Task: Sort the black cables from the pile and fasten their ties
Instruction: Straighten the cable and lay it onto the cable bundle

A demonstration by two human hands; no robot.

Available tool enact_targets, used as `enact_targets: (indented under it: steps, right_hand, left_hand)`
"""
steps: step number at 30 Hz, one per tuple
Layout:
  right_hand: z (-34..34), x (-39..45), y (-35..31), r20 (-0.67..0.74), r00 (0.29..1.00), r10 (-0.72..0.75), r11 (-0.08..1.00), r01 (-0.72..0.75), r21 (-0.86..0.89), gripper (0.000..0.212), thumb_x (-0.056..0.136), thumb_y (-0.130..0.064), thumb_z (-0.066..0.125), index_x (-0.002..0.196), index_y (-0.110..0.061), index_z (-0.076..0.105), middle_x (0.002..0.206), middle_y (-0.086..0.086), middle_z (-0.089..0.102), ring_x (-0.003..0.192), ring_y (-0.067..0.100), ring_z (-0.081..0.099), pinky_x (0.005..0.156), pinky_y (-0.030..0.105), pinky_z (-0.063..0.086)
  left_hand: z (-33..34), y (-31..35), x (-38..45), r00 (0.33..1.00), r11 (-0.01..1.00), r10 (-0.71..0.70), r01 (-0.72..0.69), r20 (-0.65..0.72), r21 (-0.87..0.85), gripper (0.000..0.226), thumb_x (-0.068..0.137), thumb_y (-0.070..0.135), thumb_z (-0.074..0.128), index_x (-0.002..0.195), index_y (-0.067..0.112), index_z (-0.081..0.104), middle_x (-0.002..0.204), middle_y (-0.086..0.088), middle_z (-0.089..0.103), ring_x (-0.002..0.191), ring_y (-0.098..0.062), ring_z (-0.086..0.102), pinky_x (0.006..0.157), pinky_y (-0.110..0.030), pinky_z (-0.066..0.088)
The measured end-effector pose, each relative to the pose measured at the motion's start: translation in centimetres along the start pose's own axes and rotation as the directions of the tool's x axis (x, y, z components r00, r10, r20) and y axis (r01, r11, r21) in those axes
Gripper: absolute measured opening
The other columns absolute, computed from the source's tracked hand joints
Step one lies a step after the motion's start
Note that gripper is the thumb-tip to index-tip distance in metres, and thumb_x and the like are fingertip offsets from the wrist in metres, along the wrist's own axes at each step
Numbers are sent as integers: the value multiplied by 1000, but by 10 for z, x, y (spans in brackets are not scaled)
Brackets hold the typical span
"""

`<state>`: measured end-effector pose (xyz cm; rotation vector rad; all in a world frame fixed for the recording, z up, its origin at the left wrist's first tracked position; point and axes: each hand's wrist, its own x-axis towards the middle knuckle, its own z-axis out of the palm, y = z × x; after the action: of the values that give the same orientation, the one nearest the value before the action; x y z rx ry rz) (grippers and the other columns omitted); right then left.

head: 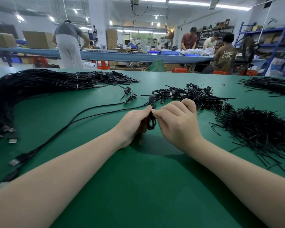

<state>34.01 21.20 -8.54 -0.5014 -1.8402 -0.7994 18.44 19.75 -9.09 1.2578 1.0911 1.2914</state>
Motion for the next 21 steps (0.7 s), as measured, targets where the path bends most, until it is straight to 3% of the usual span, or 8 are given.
enact_targets:
  steps: [4,7,9,12,14,17,19,21]
  right_hand:
    - [-3,4,-5,49,997,-66,998,67,-3,9,84,-13,69,78,-16,75,75,-3,69,67,23,64,76,39,37]
    - [-3,11,8,172,985,-26,999,34,-42,10,86,-19,67,79,-18,74,76,-3,70,67,22,63,77,37,32]
    - [-2,23,32,219,975,26,995,-3,-103,12,89,-21,64,82,-17,73,78,-1,71,67,23,63,77,37,31]
    - [4,53,82,291,929,227,942,-134,-307,15,94,-17,56,95,-16,71,83,8,70,70,27,60,78,38,33]
    - [9,67,117,438,700,564,788,-297,-539,38,95,-15,47,131,-21,54,109,13,66,93,32,60,82,40,39]
    - [15,64,122,574,112,811,550,-481,-682,65,88,-10,49,148,-16,24,127,19,54,111,37,54,94,46,46]
    - [24,50,96,677,55,734,592,-542,-597,52,85,-8,48,136,-10,38,112,15,58,101,34,60,90,48,51]
    - [30,29,60,725,115,679,624,-610,-489,45,89,-19,49,134,-15,44,109,11,58,98,30,62,86,44,52]
  left_hand:
    - [-3,10,-3,992,994,-102,98,78,52,38,98,32,53,64,16,62,55,2,58,49,-13,55,55,-27,40]
    - [-22,29,-2,979,917,-201,181,21,354,42,98,45,46,77,16,68,62,6,64,50,-11,60,47,-17,42]
    - [-44,46,4,987,709,-146,156,-73,688,46,99,50,39,88,17,70,78,4,67,59,-11,62,52,-18,45]
    - [-85,71,7,982,207,-15,188,-189,960,40,97,43,46,109,13,69,109,-4,69,95,-21,64,81,-27,48]
    - [-113,83,3,953,-30,-17,302,-302,953,36,95,36,52,115,10,68,115,-6,67,103,-24,62,91,-32,49]
    - [-143,92,-6,866,-256,-149,433,-478,864,33,92,35,60,98,3,63,98,-7,66,97,-27,64,90,-37,52]
    - [-152,92,-12,764,-247,-314,508,-564,825,39,89,41,65,95,4,58,84,-7,61,86,-26,63,81,-34,52]
    - [-155,89,-16,663,-168,-456,592,-594,788,41,85,39,70,92,2,55,79,-7,59,73,-23,58,72,-29,48]
